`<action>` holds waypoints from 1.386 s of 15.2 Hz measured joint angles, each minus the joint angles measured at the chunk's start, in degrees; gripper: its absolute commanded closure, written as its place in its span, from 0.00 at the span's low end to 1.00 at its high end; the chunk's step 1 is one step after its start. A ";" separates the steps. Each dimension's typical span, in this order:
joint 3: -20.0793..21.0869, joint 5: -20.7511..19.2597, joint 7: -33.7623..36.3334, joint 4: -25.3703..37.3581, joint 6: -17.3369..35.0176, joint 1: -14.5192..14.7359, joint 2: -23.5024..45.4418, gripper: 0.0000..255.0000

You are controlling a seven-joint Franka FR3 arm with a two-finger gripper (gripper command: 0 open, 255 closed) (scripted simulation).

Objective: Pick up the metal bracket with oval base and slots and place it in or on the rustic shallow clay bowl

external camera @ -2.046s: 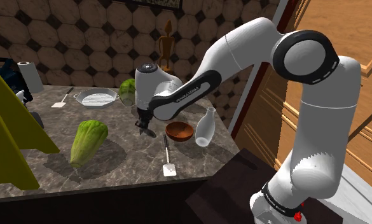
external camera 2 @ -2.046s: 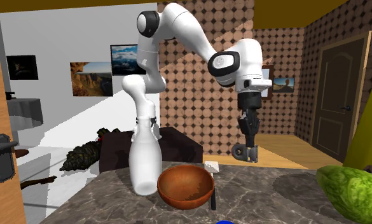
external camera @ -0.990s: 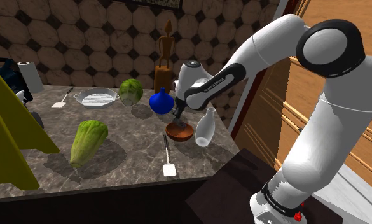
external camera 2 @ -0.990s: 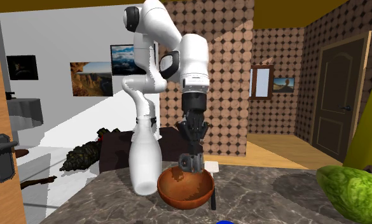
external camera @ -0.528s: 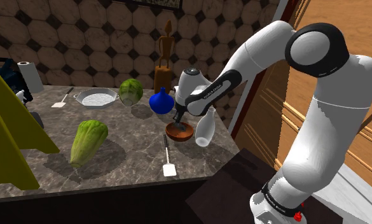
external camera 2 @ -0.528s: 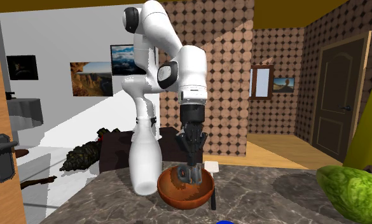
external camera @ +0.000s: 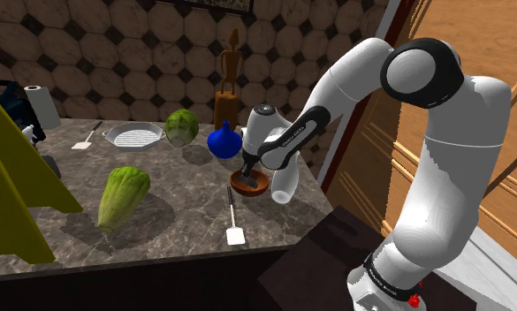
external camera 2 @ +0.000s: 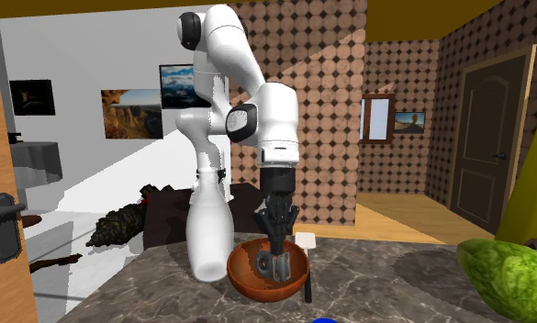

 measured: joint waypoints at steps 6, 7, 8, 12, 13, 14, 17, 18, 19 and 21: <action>-0.06 -0.11 0.13 -0.05 0.10 0.07 0.05 0.00; -0.06 -0.11 0.13 -0.05 0.10 0.07 0.05 0.00; -0.06 -0.11 0.13 -0.05 0.11 0.07 0.05 0.00; 0.38 0.47 -0.23 -0.38 -0.47 -0.12 -0.85 0.00; 1.13 1.57 -1.16 -0.64 -1.54 -0.59 -2.25 0.00; 1.75 2.57 -1.89 -1.22 -2.41 -0.94 -3.77 0.00; 3.07 4.98 -3.65 -2.32 -4.51 -1.59 -7.11 0.00; 3.18 5.23 -3.85 -2.36 -4.73 -1.65 -7.37 0.00; 3.21 5.32 -3.92 -2.40 -4.81 -1.67 -7.49 0.00; 3.25 5.40 -3.97 -2.43 -4.88 -1.69 -7.58 0.00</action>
